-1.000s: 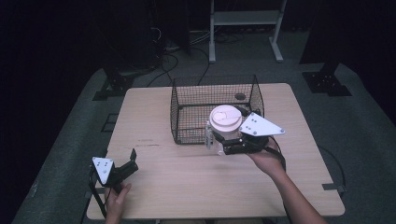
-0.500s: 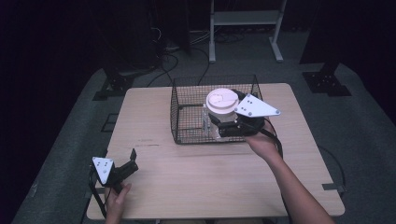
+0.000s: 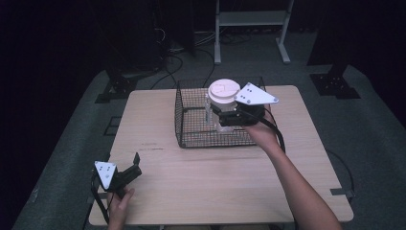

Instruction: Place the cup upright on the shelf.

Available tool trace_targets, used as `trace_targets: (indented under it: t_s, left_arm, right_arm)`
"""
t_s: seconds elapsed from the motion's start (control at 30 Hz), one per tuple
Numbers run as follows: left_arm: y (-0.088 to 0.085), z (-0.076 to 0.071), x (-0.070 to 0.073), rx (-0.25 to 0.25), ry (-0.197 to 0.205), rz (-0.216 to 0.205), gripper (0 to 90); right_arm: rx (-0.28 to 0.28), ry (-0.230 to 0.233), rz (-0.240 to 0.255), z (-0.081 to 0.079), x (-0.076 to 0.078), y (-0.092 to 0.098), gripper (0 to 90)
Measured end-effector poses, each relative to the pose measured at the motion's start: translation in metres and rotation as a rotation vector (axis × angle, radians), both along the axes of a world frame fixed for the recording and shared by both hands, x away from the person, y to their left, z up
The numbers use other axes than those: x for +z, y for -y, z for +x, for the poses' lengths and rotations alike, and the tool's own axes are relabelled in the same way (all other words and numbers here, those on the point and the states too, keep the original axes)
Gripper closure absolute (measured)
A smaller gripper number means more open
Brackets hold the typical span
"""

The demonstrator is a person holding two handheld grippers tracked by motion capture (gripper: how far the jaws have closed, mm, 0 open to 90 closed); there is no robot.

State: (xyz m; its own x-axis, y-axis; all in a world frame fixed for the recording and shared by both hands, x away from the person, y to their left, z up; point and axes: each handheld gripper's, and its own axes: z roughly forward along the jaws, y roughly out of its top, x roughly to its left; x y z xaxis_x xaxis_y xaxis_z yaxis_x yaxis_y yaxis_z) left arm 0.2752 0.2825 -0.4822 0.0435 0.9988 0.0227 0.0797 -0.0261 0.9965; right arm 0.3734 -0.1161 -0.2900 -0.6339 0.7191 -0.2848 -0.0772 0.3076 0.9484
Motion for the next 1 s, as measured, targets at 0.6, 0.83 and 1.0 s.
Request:
trace_targets:
  t_s: [0.6,0.83,1.0]
  left_arm:
    - [-0.001,0.0,0.0,0.001,-0.001,-0.005,0.0]
    - [-0.001,0.0,0.0,-0.001,0.001,-0.007,0.0]
    - [-0.001,0.0,0.0,0.0,0.0,-0.008,0.0]
  right_arm:
    - [-0.034,-0.018,0.002,0.036,-0.002,-0.007,3.9]
    - [-0.054,-0.014,-0.005,0.048,-0.004,-0.011,3.9]
    - [-0.064,-0.02,0.004,0.059,-0.008,-0.014,3.9]
